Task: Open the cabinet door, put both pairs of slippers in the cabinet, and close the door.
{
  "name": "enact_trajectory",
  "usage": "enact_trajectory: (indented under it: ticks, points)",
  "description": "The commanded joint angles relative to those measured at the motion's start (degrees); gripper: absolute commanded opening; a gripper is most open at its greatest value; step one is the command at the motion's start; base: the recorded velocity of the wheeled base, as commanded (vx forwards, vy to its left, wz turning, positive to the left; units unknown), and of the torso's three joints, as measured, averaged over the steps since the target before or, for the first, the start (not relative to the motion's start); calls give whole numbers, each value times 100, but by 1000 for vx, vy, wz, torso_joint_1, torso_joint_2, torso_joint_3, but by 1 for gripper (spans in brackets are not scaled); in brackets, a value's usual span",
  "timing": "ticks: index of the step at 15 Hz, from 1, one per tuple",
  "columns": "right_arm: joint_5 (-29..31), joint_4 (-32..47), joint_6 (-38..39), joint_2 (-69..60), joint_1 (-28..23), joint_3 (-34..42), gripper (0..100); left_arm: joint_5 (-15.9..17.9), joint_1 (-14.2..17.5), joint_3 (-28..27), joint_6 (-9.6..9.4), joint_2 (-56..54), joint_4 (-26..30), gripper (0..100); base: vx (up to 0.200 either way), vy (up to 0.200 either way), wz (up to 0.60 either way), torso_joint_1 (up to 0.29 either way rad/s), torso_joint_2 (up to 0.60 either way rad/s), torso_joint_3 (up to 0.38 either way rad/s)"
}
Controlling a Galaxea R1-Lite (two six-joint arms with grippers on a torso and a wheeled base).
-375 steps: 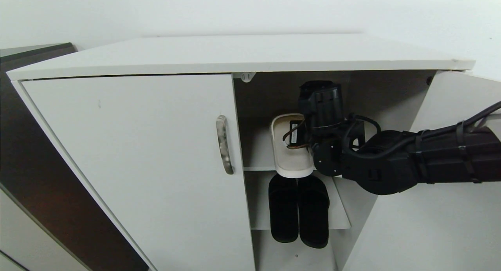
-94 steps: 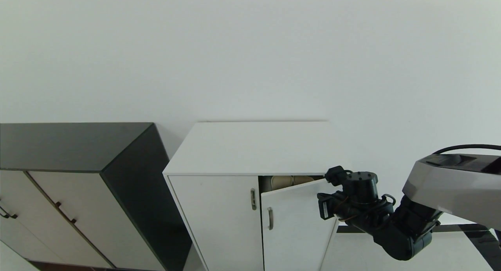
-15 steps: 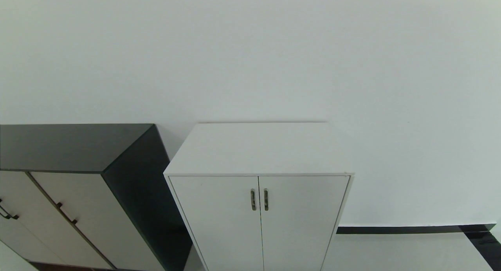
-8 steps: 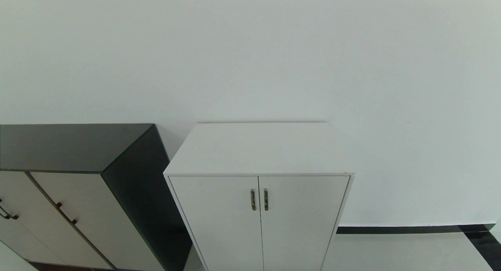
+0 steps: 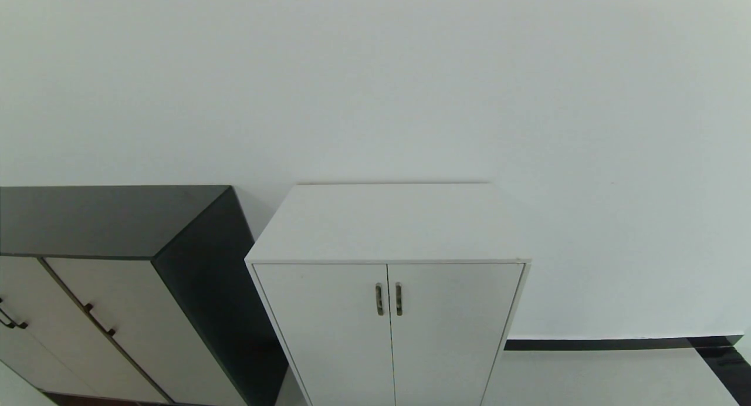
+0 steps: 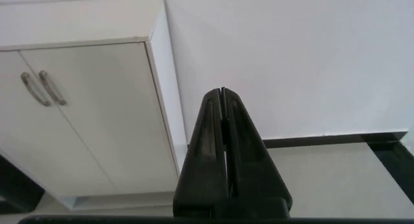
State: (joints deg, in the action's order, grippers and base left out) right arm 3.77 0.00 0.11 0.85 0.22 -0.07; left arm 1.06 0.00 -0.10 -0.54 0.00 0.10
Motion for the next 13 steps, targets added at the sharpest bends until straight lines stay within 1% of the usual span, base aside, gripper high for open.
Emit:
enact_trajectory:
  ticks: [1,13]
  points:
    - [-8,0,7,-85,-4,7,0,-1,0,1,1,9,-1,0,0,0,0,0,0,0]
    - [-148,-9,77,-85,-13,7,0,-27,0,10,10,0,-1,0,0,0,0,0,0,0]
